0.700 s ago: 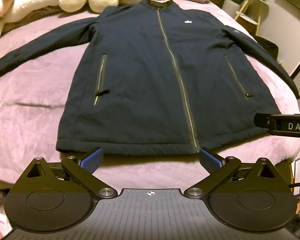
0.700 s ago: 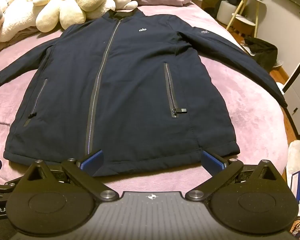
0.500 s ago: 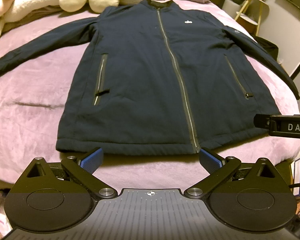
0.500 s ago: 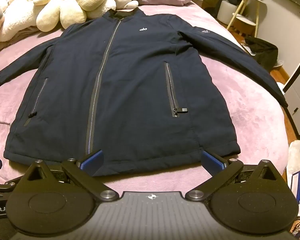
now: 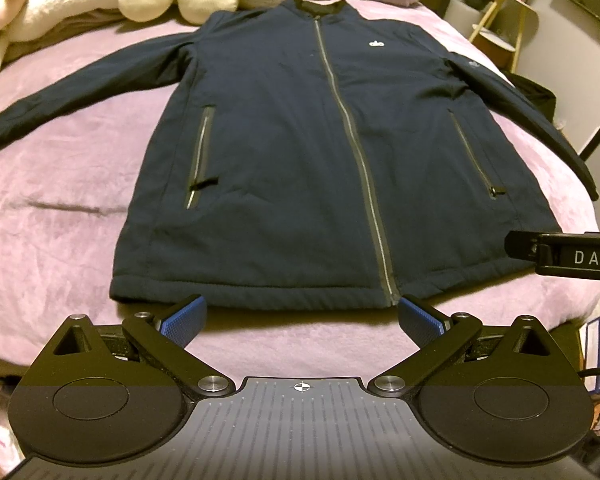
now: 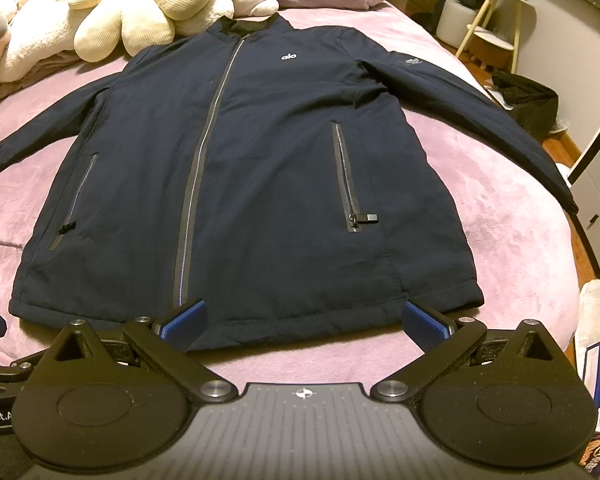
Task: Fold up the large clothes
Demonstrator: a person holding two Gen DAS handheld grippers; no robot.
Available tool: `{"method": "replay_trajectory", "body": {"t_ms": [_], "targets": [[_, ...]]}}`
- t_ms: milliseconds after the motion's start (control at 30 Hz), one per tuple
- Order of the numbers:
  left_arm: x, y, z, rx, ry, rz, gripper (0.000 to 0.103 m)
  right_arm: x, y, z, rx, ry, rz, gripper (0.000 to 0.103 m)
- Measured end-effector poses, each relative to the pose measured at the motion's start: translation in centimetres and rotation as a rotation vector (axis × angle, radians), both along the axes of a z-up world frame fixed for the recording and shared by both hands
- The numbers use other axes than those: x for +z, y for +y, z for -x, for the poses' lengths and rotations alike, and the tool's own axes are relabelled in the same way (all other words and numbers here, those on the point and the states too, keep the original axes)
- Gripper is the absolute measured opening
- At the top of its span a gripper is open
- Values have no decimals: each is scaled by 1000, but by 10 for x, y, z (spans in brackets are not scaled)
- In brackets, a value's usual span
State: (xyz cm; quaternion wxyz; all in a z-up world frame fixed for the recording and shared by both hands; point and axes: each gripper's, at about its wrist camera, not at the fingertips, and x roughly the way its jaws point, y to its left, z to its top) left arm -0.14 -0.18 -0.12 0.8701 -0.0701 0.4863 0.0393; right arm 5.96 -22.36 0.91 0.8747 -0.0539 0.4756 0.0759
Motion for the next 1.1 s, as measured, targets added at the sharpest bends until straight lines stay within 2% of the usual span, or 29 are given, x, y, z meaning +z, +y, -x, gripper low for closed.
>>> {"method": "replay_trajectory", "body": {"t_ms": [933,1100], "targets": [[-4,-2,1,3,6,8,103,-3,-1,0,-2,21,-18,103],[-7,-4,1,5,5,59,103,-4,-4,-3,-4,28,-25,103]]}}
